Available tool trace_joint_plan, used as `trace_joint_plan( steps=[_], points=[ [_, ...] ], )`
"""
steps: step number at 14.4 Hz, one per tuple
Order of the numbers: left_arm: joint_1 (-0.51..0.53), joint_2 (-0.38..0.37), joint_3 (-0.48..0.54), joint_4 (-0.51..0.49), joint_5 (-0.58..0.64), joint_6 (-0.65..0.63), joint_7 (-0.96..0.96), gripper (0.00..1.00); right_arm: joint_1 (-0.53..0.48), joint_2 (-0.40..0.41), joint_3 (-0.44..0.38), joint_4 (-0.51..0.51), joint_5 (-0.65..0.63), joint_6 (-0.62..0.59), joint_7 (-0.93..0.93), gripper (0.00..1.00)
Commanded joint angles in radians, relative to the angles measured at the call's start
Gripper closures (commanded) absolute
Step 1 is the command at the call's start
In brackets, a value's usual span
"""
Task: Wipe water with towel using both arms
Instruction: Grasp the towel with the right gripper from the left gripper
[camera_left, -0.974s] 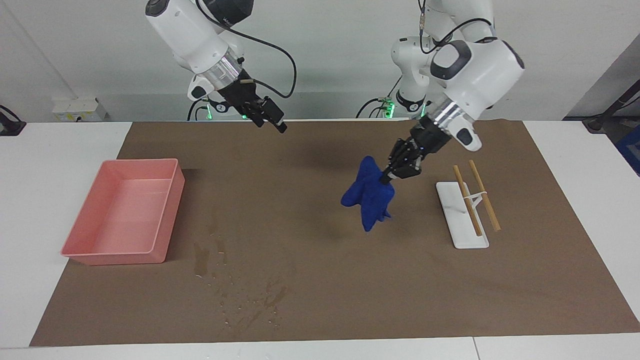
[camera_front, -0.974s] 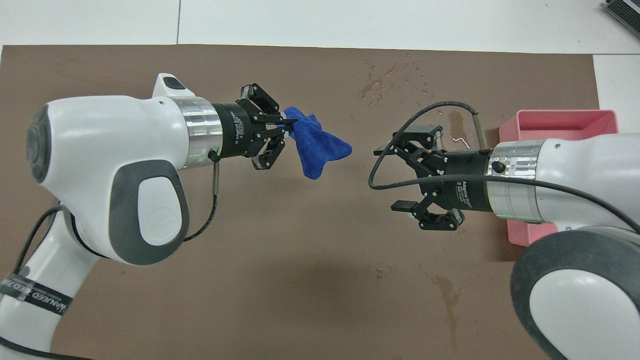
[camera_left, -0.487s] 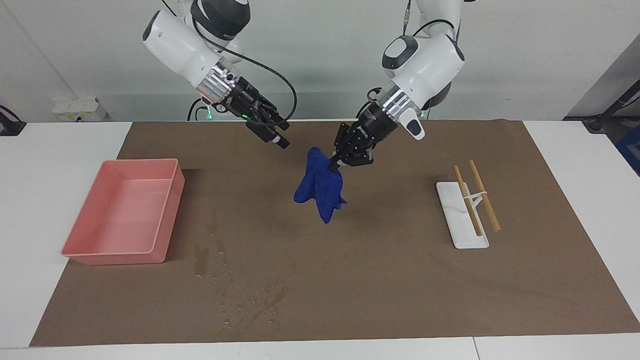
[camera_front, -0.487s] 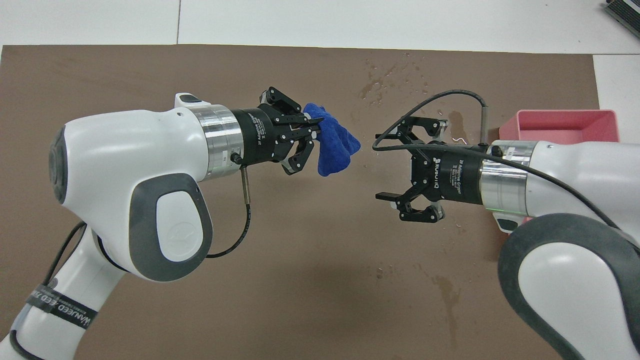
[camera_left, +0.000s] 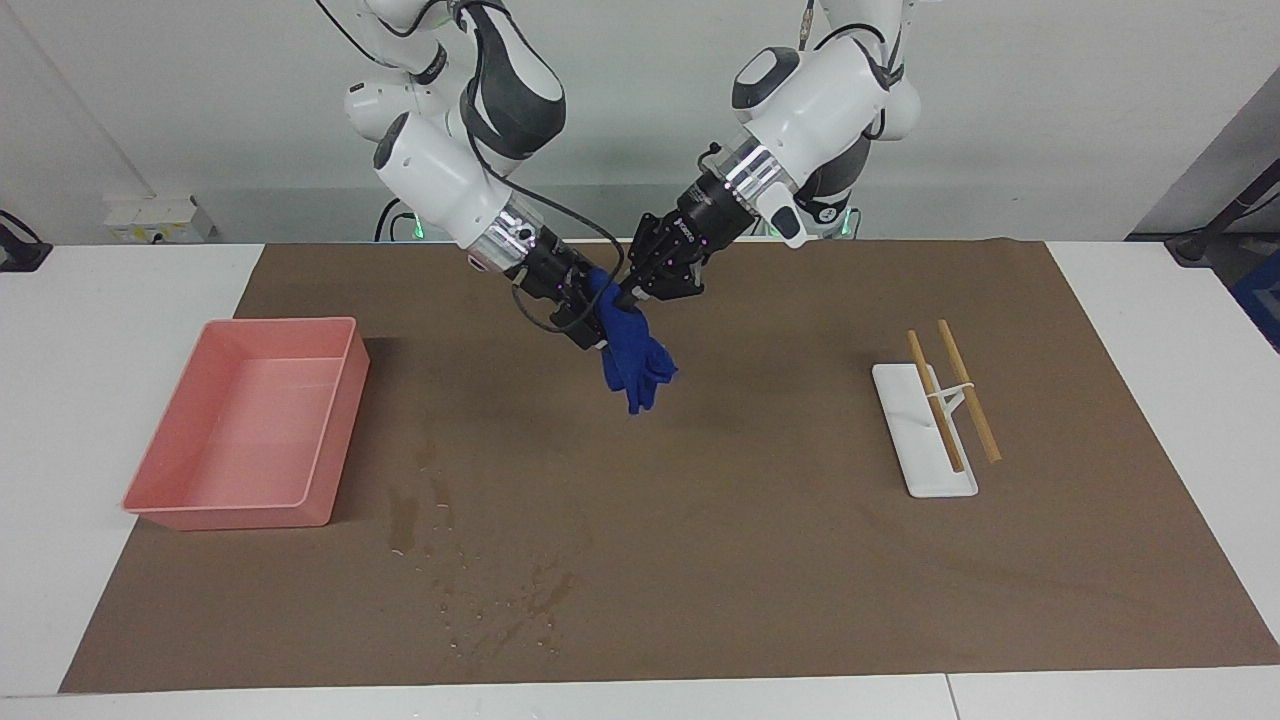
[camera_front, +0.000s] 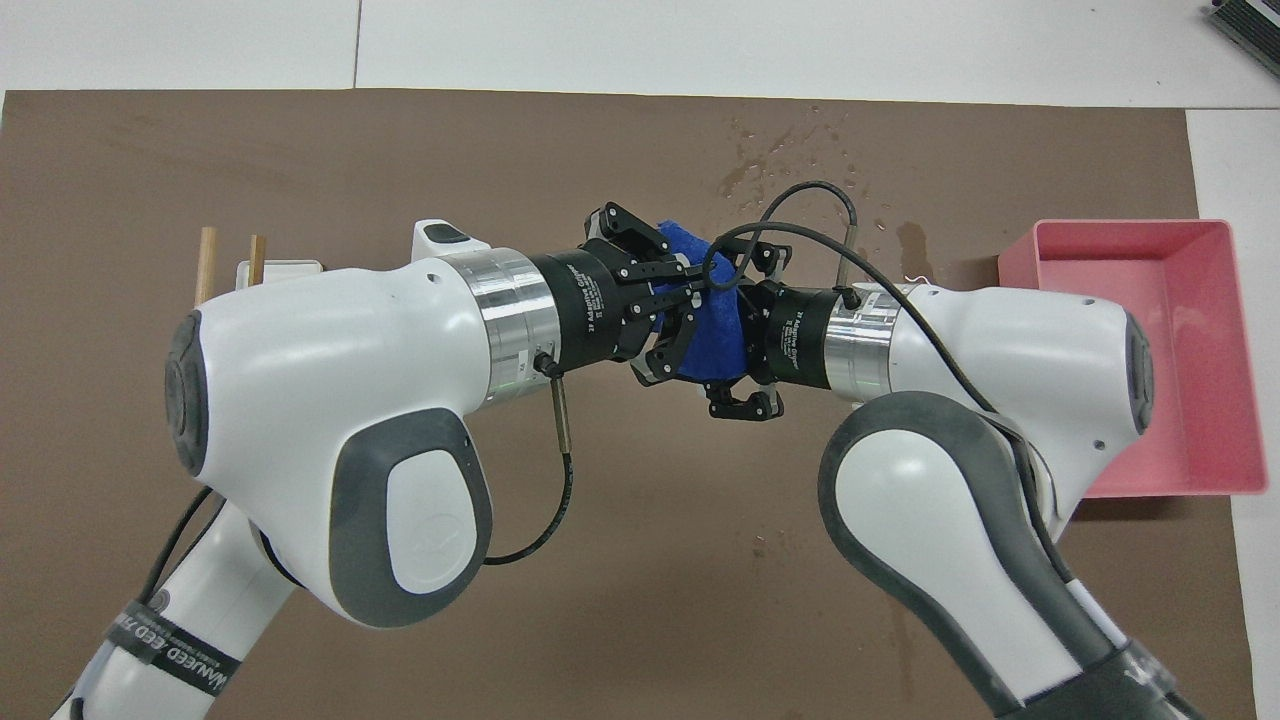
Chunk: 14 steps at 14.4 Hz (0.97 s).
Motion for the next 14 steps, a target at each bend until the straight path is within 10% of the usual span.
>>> trace_joint_plan(
  steps=[1,4,12,13,14],
  points=[
    [-0.016,-0.02,0.007,-0.02,-0.02,0.025,-0.018,1.0,-0.005,-0.004,0.002,0.012,0.03,0.001,-0.016,0.1],
    [-0.01,-0.041,0.008,-0.067,-0.02,0.022,-0.014,1.0,-0.017,0.001,0.002,0.031,0.03,-0.031,-0.084,1.0],
    [-0.019,-0.066,0.008,-0.116,-0.012,0.029,0.008,1.0,-0.078,-0.007,-0.008,0.043,-0.034,-0.223,-0.313,1.0],
    [-0.019,-0.066,0.008,-0.116,-0.004,0.028,0.034,0.92,-0.098,-0.012,-0.008,0.043,-0.086,-0.269,-0.376,1.0],
    [-0.019,-0.064,0.008,-0.113,-0.003,0.028,0.067,0.01,-0.104,-0.013,-0.008,0.045,-0.163,-0.316,-0.447,1.0]
  ],
)
